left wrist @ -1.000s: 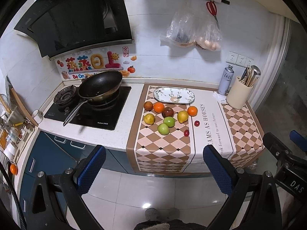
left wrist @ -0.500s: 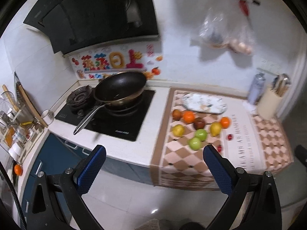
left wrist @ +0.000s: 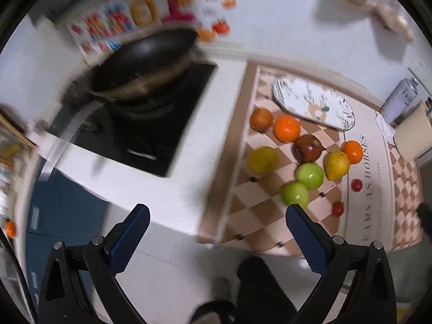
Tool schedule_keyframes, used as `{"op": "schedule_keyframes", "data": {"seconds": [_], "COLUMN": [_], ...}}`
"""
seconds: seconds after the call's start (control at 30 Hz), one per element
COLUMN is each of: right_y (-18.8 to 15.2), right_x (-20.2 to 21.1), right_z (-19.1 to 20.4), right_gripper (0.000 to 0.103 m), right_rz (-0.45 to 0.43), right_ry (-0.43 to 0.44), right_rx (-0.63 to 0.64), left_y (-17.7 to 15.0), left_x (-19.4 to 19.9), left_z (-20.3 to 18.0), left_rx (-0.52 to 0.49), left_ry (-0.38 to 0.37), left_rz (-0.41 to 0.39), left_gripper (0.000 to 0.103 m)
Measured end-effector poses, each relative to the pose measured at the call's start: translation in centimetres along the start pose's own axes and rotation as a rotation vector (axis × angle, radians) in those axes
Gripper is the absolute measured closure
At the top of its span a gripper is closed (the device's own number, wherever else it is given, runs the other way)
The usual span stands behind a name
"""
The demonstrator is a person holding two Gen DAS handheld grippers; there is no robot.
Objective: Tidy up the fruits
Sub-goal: 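Grasp a yellow citrus with the left tool while the right tool grasps another yellow citrus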
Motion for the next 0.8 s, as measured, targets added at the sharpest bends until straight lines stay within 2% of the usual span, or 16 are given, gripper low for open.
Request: {"op": "schedule_keyframes", "data": {"seconds": [0.13, 0.23, 0.37, 0.5, 0.57, 0.63, 0.77, 0.8], "right_y": [3.2, 4.7, 6.0, 6.3, 6.5, 6.8, 7.2, 7.1], "right_x": [-8.9, -14.1, -19.8, -23.6, -24.6, -25.3, -26.7, -27.0], "right_z": [0.5, 0.8, 1.0, 1.3, 1.3, 1.4, 1.9, 2.0], "right_gripper": [0.001, 0.001, 0.001, 0.001, 0.002, 0.004, 0.019, 0.027], "right_rz": [0.140, 0.202, 0.283, 0.361, 0.378, 0.389, 0.407, 0.412], "right_ry": [0.030, 0.032, 0.046, 0.045, 0.049, 0.047, 0.040, 0.047], "right_rx": [0.050, 0.069, 0.096, 0.123, 0.126, 0.129, 0.131, 0.131], "left_y": [2.2, 3.1, 3.3, 3.3, 3.2, 3.1, 3.2, 3.1], "left_x": [-8.3, -13.6, -17.8, -20.0, -20.6, -20.7, -19.8, -19.6], "left_z": [-0.5, -0.8, -1.7, -2.1, -2.7, -3.3, -4.3, -4.4], "left_rx": [0.169, 0.272, 0.318, 0.331, 0.322, 0.297, 0.191, 0.174], "left_ry": [-0.142, -0.184, -0.172, -0.166, -0.183, -0.195, -0.138, -0.132], "left_rz": [0.214, 0.333, 0.415, 0.456, 0.460, 0.457, 0.429, 0.426], "left_gripper": [0.022, 0.023, 0.023, 0.023, 0.040, 0.047, 0.047, 0.047]}}
Point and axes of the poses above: each gripper's, at about its wrist camera, not at the fingertips, and x roughly against the way its jaws point, z to its left, y to its top, the point moved 5 cm from there along -x, roughly the way its jaws point, and after that the axes turned 6 degrees about -y, right-handed, at the moved point
